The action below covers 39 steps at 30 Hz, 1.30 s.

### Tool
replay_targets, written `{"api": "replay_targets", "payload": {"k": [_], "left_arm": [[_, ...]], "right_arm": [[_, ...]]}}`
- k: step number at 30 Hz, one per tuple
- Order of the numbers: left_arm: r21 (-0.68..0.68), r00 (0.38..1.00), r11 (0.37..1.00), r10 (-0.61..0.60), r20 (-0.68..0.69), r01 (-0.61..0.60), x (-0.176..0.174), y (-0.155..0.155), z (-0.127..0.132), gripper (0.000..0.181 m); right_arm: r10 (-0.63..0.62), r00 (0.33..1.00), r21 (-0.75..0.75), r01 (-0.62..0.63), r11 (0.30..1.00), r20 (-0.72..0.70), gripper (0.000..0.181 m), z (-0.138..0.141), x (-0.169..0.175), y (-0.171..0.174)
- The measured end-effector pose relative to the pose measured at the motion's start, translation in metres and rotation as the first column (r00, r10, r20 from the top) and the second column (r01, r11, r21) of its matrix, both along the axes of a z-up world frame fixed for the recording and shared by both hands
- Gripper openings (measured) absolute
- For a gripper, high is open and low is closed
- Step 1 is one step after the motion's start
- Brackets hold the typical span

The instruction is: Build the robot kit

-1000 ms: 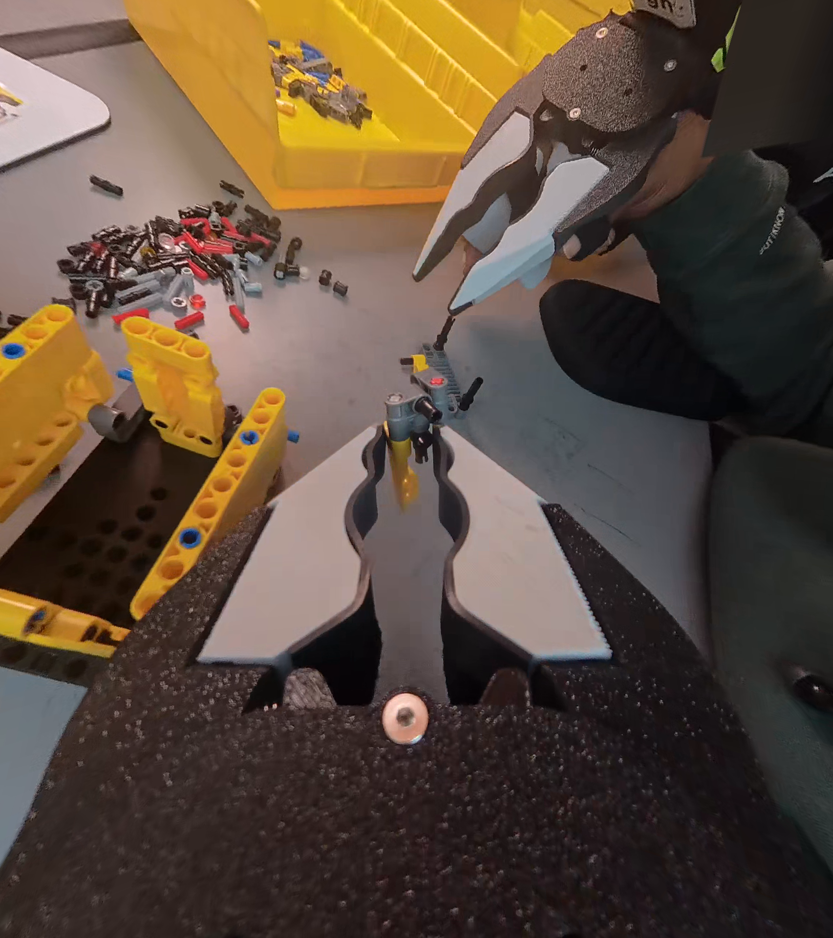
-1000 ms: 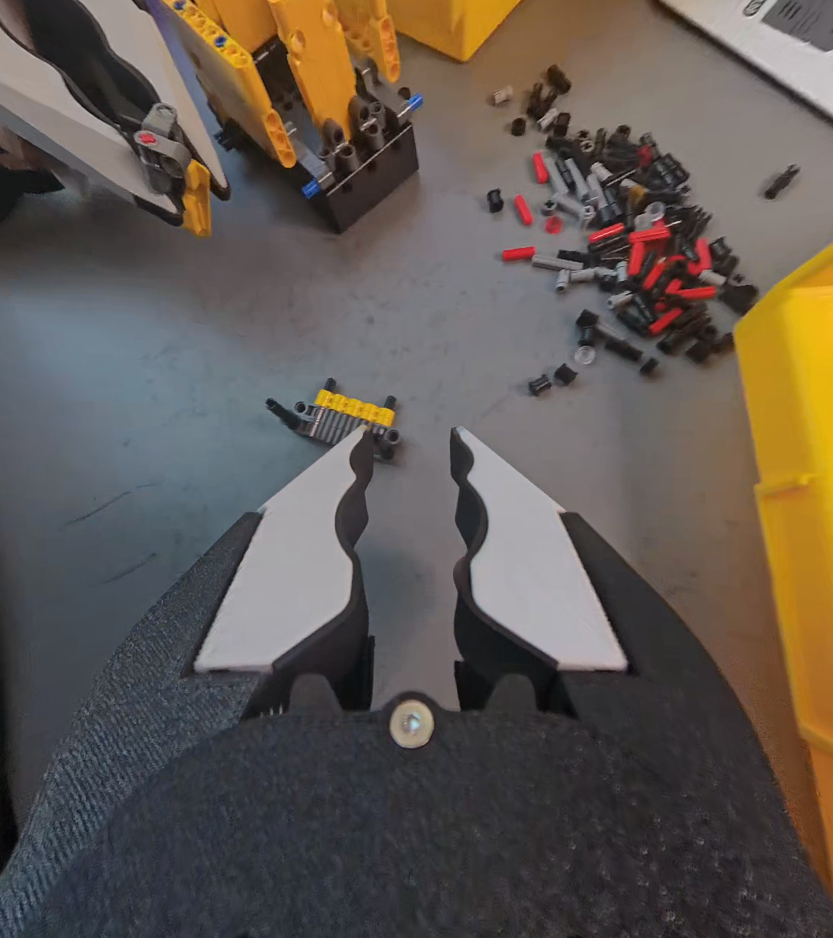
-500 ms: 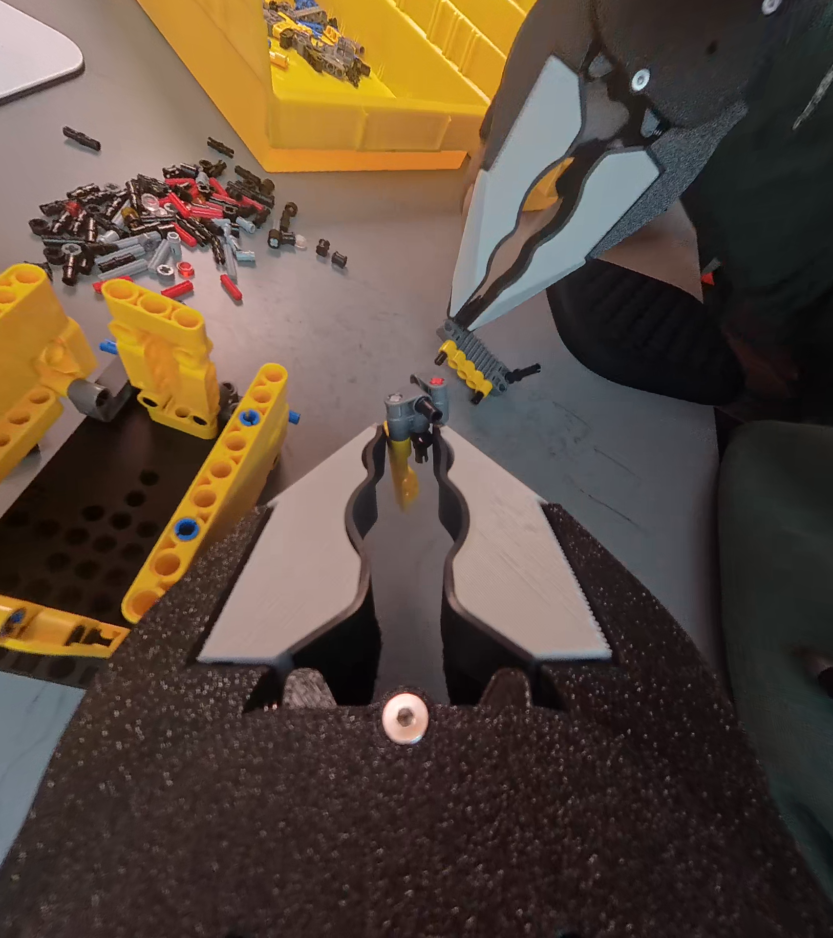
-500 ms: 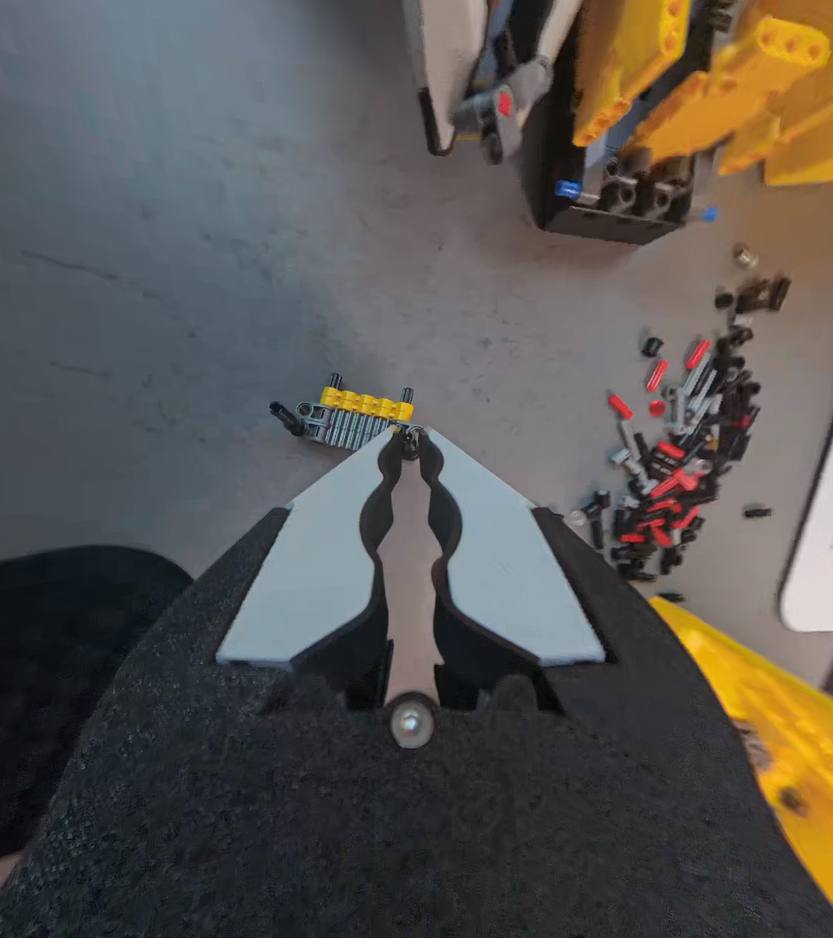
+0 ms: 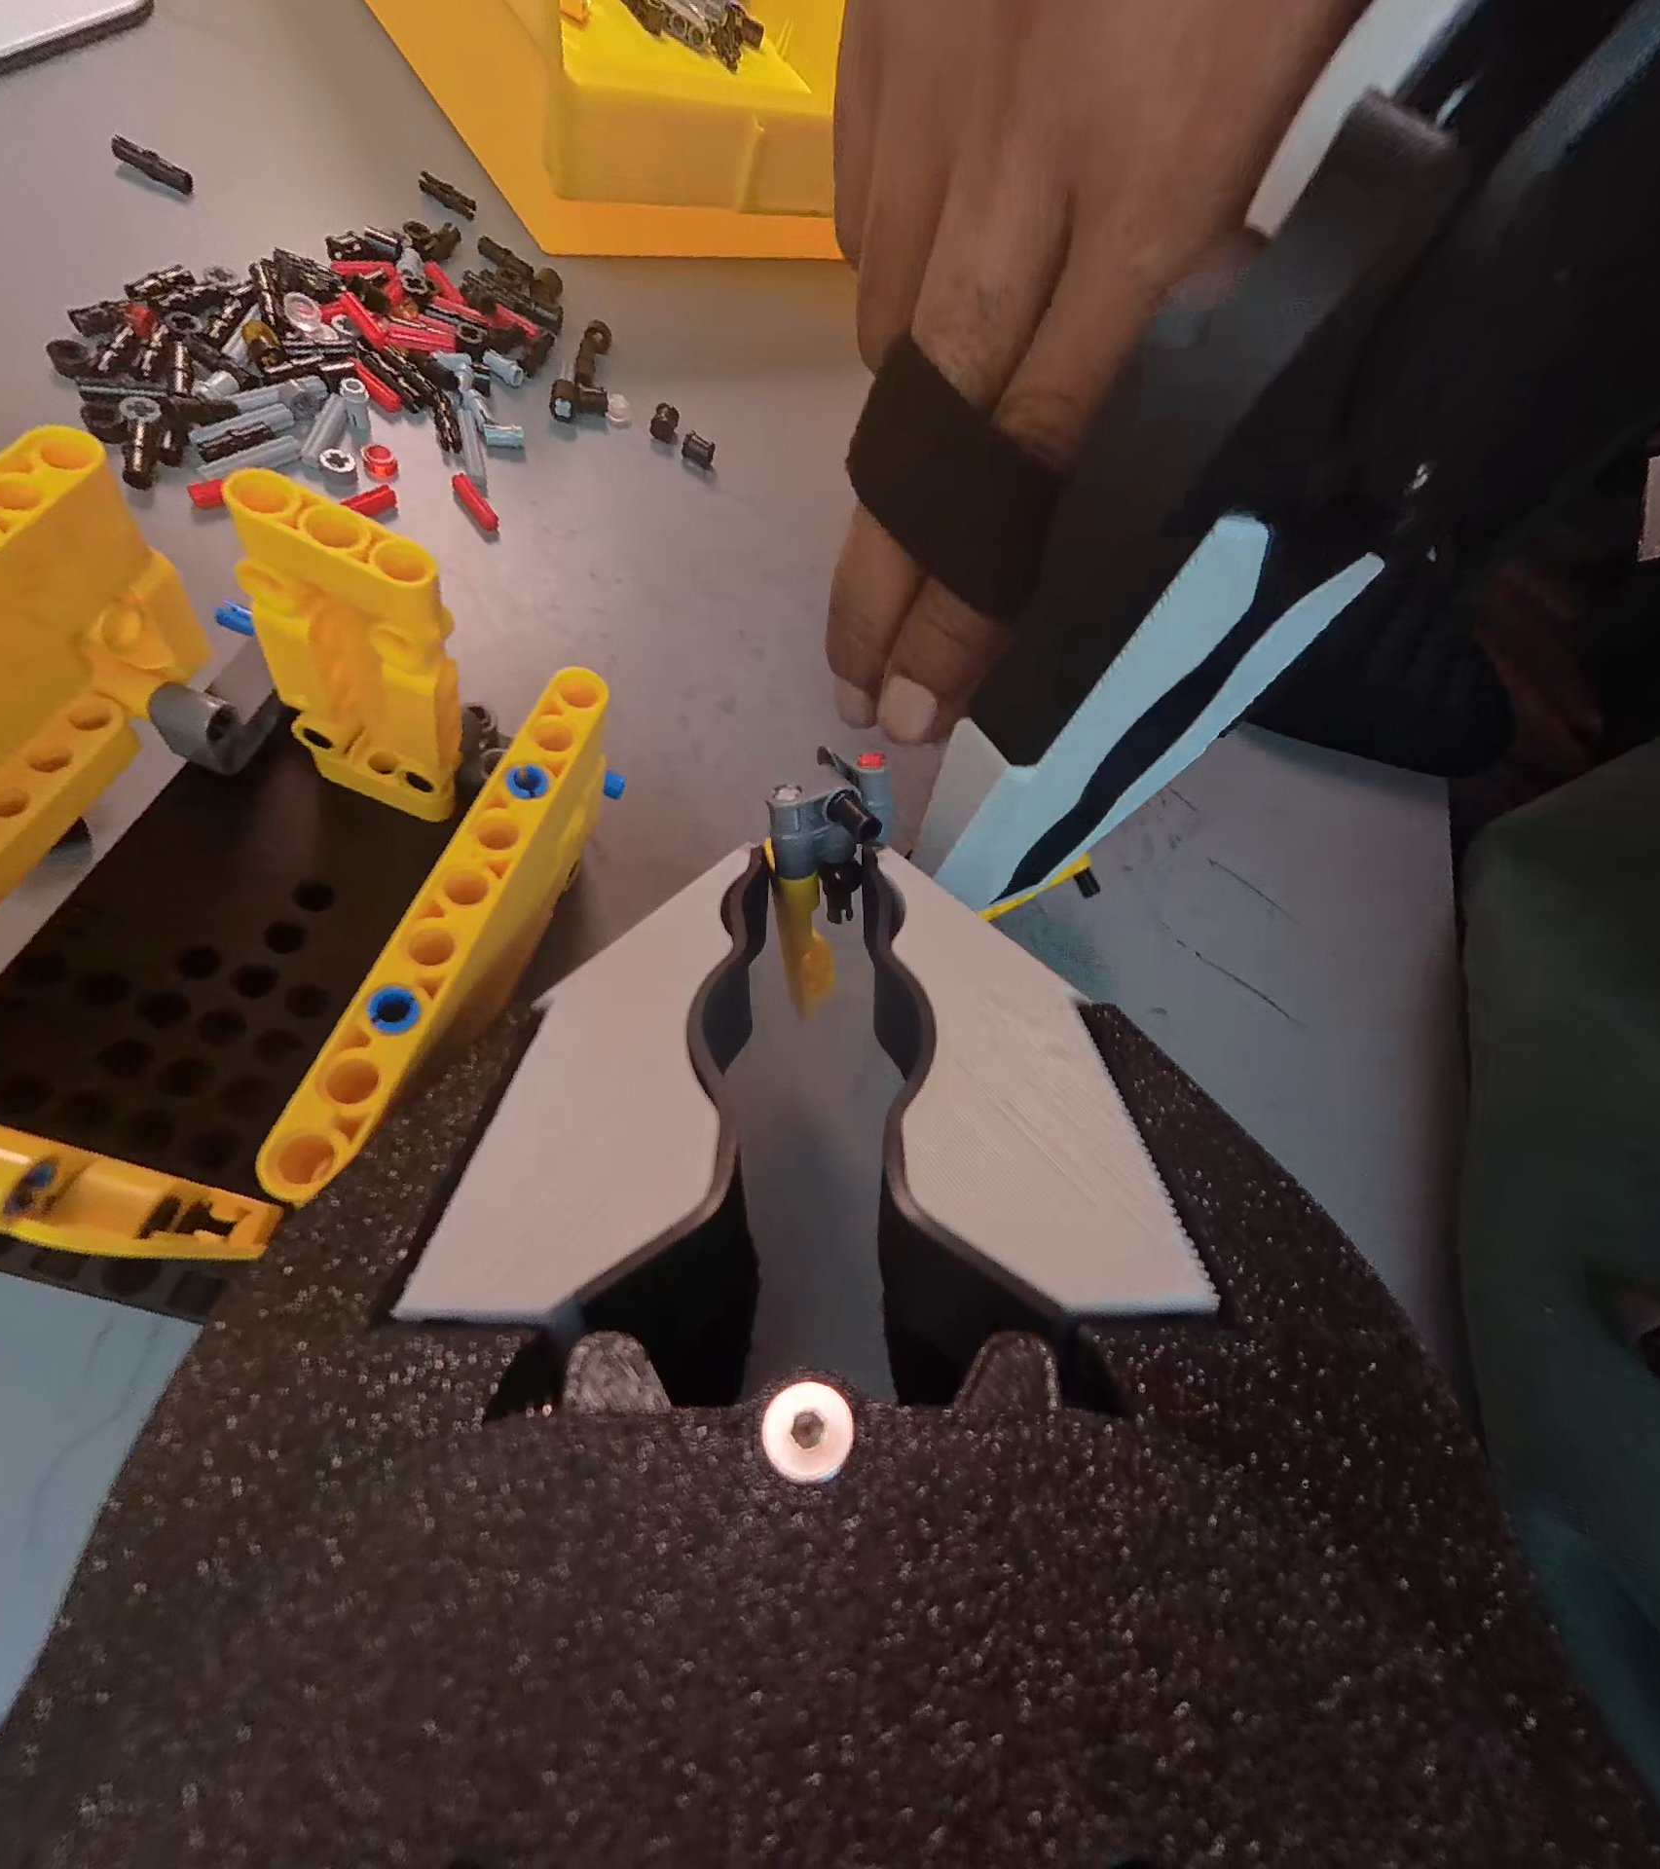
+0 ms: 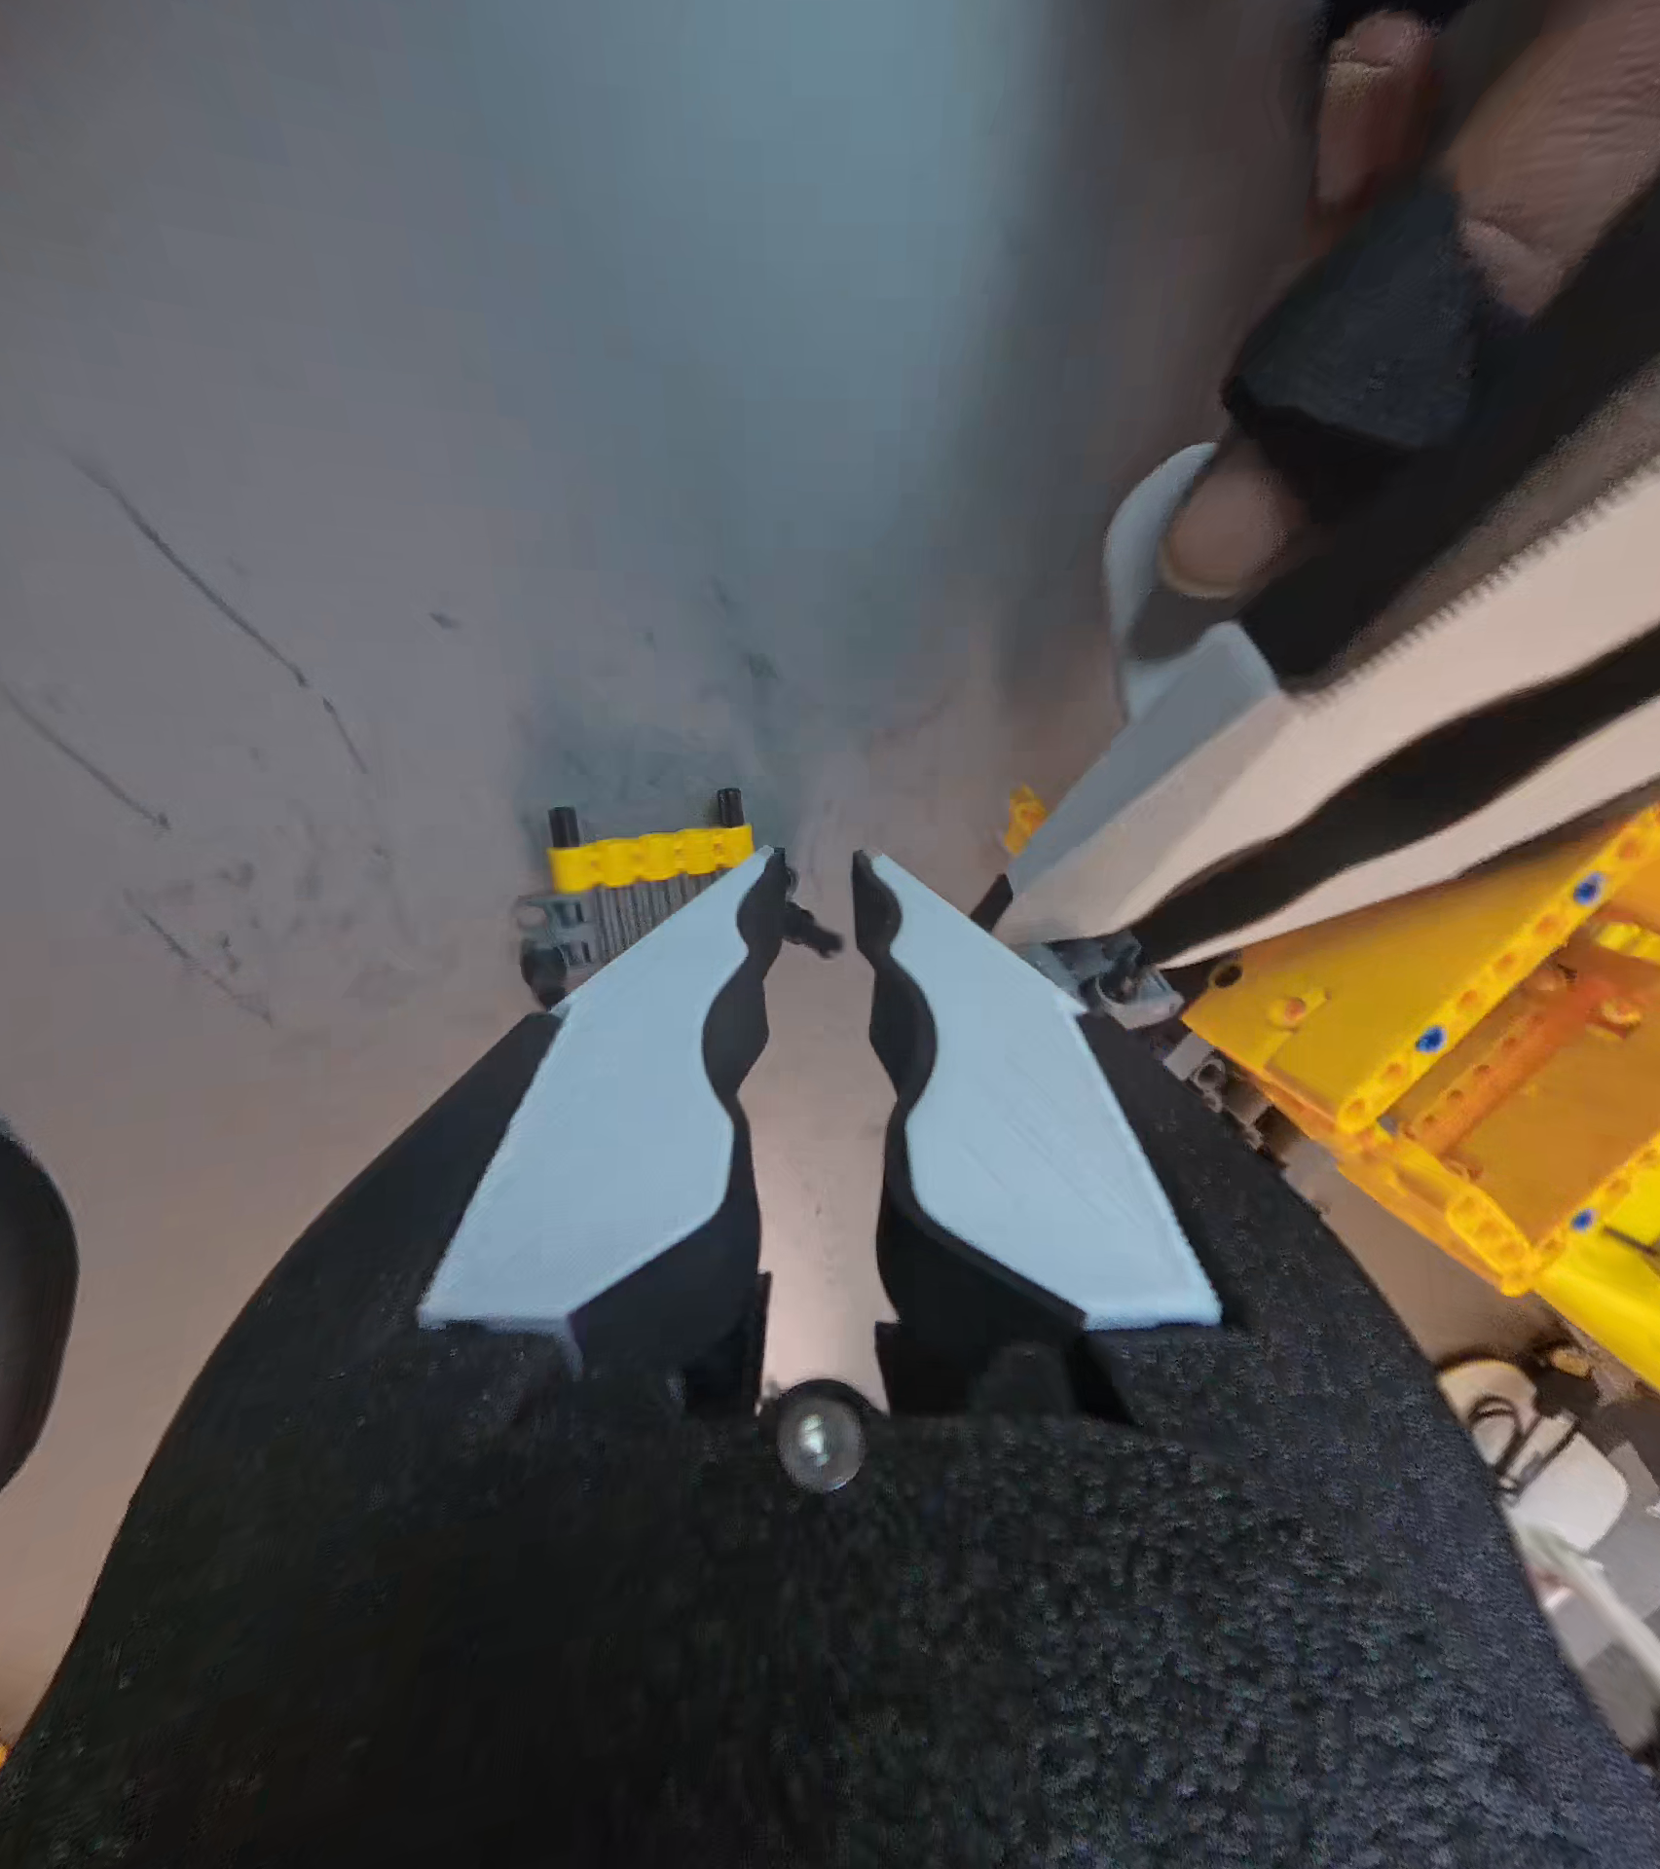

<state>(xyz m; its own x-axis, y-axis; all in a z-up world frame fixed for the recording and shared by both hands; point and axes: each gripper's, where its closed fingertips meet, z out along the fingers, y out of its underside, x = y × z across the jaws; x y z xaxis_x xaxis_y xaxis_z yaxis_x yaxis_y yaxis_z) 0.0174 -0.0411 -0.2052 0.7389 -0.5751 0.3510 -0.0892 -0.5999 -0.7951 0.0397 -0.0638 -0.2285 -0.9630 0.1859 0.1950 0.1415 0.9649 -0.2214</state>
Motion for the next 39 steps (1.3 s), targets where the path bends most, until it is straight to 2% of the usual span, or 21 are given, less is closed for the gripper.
{"api": "replay_targets", "payload": {"k": [3, 7, 9, 13, 15, 17, 20, 23, 25, 31, 39], "left_arm": [[0.009, 1.0, 1.0, 0.0, 0.007, 0.0, 0.0, 0.0, 0.003, 0.017], [0.016, 1.0, 1.0, 0.003, 0.017, -0.003, 0.0, 0.0, 0.006, 0.017], [0.018, 1.0, 1.0, 0.002, 0.026, -0.002, 0.001, 0.0, 0.007, 0.017], [0.018, 1.0, 1.0, -0.007, 0.03, 0.007, 0.005, 0.0, 0.006, 0.017], [0.014, 0.999, 1.0, -0.013, 0.03, 0.012, 0.006, 0.0, 0.005, 0.017], [0.01, 0.999, 1.0, -0.017, 0.031, 0.017, 0.008, -0.001, 0.003, 0.017], [0.004, 0.999, 1.0, -0.024, 0.031, 0.023, 0.01, -0.002, 0.003, 0.017], [0.008, 1.0, 1.0, -0.02, 0.023, 0.02, 0.009, -0.002, 0.003, 0.017], [0.007, 0.999, 1.0, -0.019, 0.029, 0.019, 0.009, -0.002, 0.003, 0.017], [0.001, 0.999, 1.0, -0.027, 0.02, 0.027, 0.009, -0.004, 0.002, 0.017], [-0.015, 0.999, 0.999, -0.036, 0.039, 0.036, 0.011, -0.005, 0.001, 0.017]], "right_arm": [[-0.193, 0.98, -0.202, 0.181, 0.962, -0.041, 0.02, 0.021, -0.005, 0.003], [-0.469, 0.883, -0.456, 0.427, 0.781, 0.024, 0.041, 0.047, 0.011, 0.007], [-0.585, 0.809, -0.522, 0.523, 0.674, 0.056, 0.044, 0.048, 0.023, 0.007], [-0.784, 0.583, -0.563, 0.729, 0.389, 0.213, 0.045, 0.027, 0.044, -0.004], [-0.836, 0.505, -0.554, 0.768, 0.322, 0.214, 0.049, 0.013, 0.049, -0.008], [-0.87, 0.461, -0.53, 0.788, 0.311, 0.175, 0.054, 0.0, 0.052, -0.009], [-0.893, 0.43, -0.517, 0.799, 0.308, 0.132, 0.051, -0.009, 0.048, -0.011], [-0.9, 0.432, -0.482, 0.802, 0.353, 0.06, 0.044, -0.013, 0.043, -0.005], [-0.892, 0.448, -0.483, 0.795, 0.367, 0.059, 0.036, -0.013, 0.039, -0.005], [-0.87, 0.492, -0.481, 0.77, 0.419, 0.029, 0.035, -0.012, 0.032, 0.003], [-0.776, 0.548, -0.383, 0.675, 0.631, -0.313, 0.034, -0.001, 0.025, 0.033]]}}
